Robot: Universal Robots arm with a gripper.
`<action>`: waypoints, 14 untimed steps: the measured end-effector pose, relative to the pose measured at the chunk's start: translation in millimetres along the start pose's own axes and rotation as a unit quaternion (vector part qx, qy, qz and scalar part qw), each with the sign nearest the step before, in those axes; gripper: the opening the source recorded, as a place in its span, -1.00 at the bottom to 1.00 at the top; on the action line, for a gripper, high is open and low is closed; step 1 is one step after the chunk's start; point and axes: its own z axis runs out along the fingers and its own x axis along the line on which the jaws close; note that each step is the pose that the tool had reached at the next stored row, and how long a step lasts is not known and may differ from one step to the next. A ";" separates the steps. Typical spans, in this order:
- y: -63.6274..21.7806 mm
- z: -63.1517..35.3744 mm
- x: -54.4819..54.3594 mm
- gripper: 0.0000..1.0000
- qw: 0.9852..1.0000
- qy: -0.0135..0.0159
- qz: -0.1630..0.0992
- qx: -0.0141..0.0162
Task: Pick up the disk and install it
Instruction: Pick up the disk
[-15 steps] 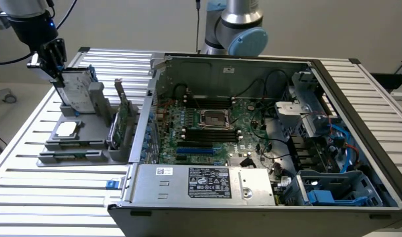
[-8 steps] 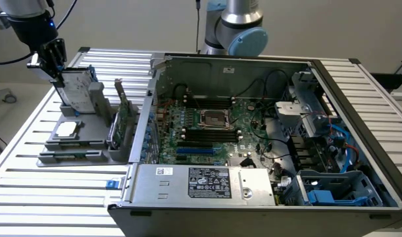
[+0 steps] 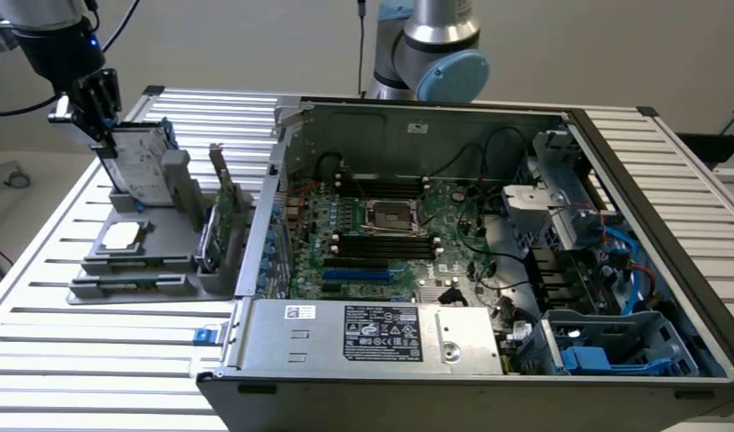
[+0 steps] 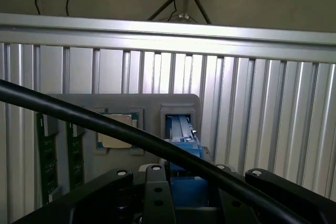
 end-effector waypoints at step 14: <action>-1.8 -41.2 1.5 -0.35 1.000 0.000 0.000 -0.001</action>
